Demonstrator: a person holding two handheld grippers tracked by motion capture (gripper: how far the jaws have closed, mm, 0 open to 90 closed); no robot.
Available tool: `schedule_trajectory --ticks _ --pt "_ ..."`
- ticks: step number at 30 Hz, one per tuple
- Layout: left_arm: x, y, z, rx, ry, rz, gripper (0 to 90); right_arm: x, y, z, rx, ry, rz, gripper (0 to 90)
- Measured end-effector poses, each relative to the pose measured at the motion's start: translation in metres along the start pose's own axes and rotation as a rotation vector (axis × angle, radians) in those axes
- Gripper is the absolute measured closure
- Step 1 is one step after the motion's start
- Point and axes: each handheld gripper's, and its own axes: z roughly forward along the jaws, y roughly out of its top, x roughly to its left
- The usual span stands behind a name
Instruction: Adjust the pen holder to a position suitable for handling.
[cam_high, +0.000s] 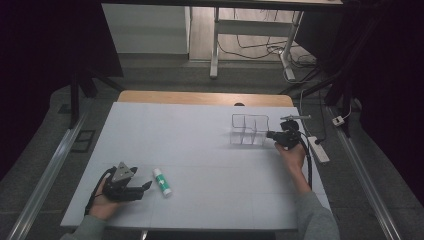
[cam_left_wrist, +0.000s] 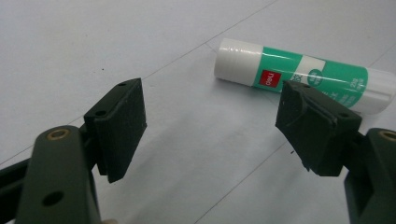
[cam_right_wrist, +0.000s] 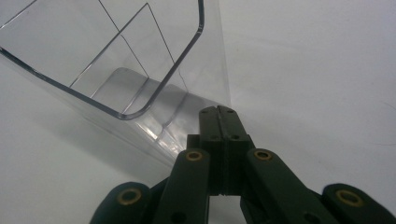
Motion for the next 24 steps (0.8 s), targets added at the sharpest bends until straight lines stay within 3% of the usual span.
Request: schedule_trajectory --ticks 24 --pt "0.000 0.000 0.002 0.009 0.003 0.004 24.2 0.016 0.006 0.015 0.005 0.020 -0.028 89.4"
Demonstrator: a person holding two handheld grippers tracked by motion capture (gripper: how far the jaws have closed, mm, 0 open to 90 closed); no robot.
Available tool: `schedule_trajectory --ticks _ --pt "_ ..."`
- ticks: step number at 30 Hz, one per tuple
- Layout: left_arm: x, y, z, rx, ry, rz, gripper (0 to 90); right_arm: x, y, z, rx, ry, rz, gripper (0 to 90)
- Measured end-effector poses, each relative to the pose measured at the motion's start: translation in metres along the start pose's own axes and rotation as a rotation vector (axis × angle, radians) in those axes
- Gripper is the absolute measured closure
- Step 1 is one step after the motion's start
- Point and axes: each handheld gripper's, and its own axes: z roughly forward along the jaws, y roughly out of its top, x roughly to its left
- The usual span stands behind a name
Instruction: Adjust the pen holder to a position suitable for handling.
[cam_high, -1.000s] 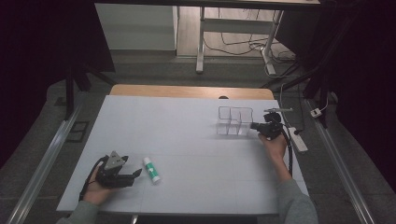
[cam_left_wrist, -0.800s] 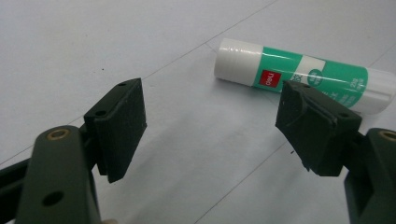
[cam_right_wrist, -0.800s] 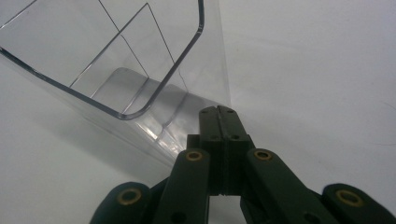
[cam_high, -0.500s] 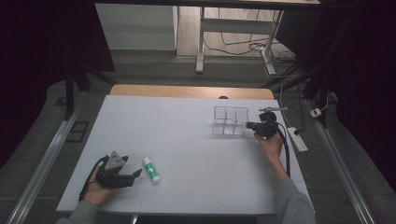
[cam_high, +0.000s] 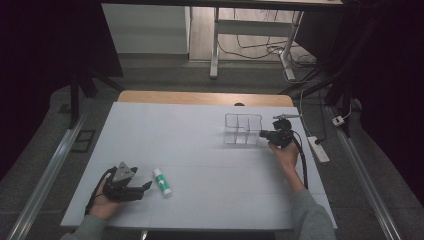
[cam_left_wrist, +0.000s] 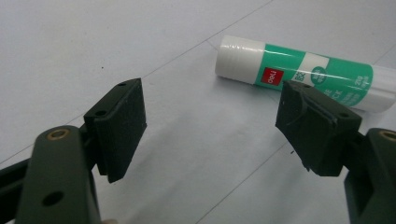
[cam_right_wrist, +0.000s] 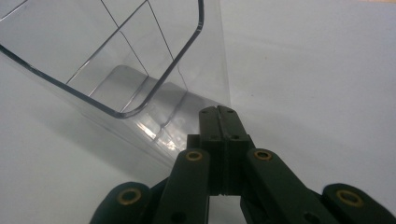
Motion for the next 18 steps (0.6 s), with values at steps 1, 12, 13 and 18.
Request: schedule_trajectory --ticks 1,12,13,18 --pt "0.000 0.000 0.000 0.001 0.000 0.001 24.2 0.001 0.000 0.001 0.000 0.000 -0.001 89.4" --pt "0.000 0.000 0.000 0.002 -0.001 -0.001 24.2 0.010 0.004 0.008 0.003 0.011 -0.016 89.4" --pt "0.000 0.000 0.000 0.002 -0.001 -0.001 24.2 0.012 0.004 0.008 0.003 0.010 -0.018 89.4" --pt "0.000 0.000 0.000 0.003 -0.002 0.000 24.2 0.017 0.006 0.011 -0.006 0.013 -0.026 89.4"
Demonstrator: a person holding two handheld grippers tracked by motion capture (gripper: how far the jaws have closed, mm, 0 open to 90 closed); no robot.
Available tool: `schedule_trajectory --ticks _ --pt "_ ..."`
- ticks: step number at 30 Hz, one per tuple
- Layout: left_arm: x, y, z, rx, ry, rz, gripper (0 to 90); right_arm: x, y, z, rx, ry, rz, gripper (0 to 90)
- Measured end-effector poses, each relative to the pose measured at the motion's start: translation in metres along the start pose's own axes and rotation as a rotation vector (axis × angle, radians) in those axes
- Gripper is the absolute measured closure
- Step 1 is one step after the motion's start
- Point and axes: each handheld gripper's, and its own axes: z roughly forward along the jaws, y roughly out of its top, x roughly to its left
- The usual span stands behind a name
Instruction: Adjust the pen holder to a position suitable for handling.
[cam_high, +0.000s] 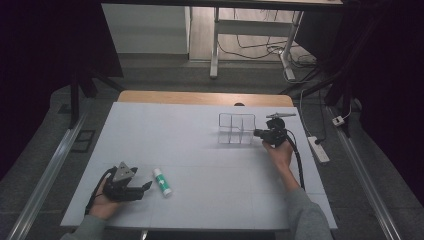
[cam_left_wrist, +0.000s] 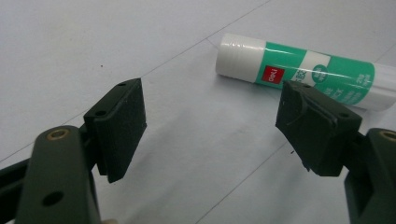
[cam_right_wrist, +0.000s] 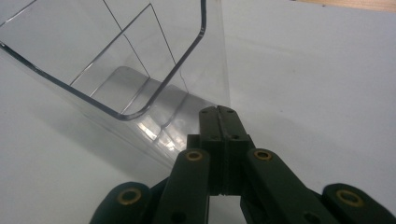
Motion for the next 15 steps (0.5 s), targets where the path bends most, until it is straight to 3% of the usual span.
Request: schedule_trajectory --ticks 15 --pt "0.000 0.000 0.000 -0.001 0.001 -0.001 24.1 0.017 0.002 0.012 0.010 0.012 -0.026 89.4"
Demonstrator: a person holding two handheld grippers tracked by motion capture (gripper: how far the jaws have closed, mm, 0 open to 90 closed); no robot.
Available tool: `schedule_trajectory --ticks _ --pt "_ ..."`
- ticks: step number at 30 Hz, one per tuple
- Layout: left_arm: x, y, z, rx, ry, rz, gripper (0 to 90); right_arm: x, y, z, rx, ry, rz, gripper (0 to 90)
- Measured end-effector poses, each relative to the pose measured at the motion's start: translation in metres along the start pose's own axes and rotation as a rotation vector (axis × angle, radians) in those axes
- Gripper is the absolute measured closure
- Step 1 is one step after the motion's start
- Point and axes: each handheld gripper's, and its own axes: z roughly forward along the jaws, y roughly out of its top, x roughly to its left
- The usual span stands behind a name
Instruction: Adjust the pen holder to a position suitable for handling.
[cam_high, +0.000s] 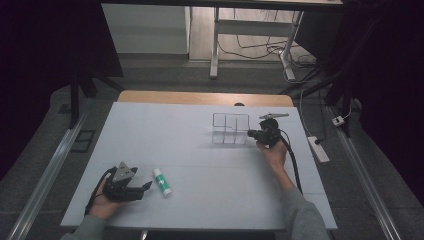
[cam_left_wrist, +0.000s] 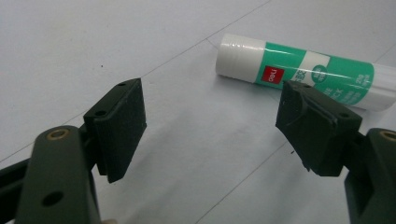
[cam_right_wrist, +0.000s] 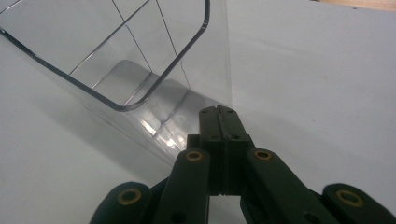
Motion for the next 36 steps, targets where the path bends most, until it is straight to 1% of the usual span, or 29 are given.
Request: schedule_trajectory --ticks 4,7,13,20,23,27,32,36 --pt "0.000 0.000 0.000 0.001 0.000 0.001 24.1 0.005 0.002 0.004 -0.002 0.011 -0.003 89.4" --pt "0.000 0.000 0.000 0.000 0.000 0.000 24.1 0.012 0.004 0.009 0.002 0.020 -0.020 89.4" --pt "0.000 0.000 0.000 0.002 0.001 0.001 24.0 0.021 0.007 0.014 0.002 0.035 -0.037 89.4" --pt "0.000 -0.001 0.000 0.003 0.002 0.003 24.1 0.029 0.010 0.019 -0.001 0.026 -0.056 89.4" --pt "0.000 -0.001 -0.001 0.003 0.005 0.001 24.1 0.035 0.011 0.022 0.000 0.039 -0.068 89.4" --pt "0.001 -0.001 -0.001 0.001 0.005 0.000 24.1 0.037 0.012 0.024 0.000 0.044 -0.071 89.4" --pt "0.001 -0.001 -0.001 0.003 0.006 0.001 24.1 0.037 0.012 0.026 -0.002 0.049 -0.060 89.4" --pt "0.001 -0.002 -0.001 0.003 0.007 0.000 24.1 0.039 0.013 0.027 -0.001 0.053 -0.069 89.4"
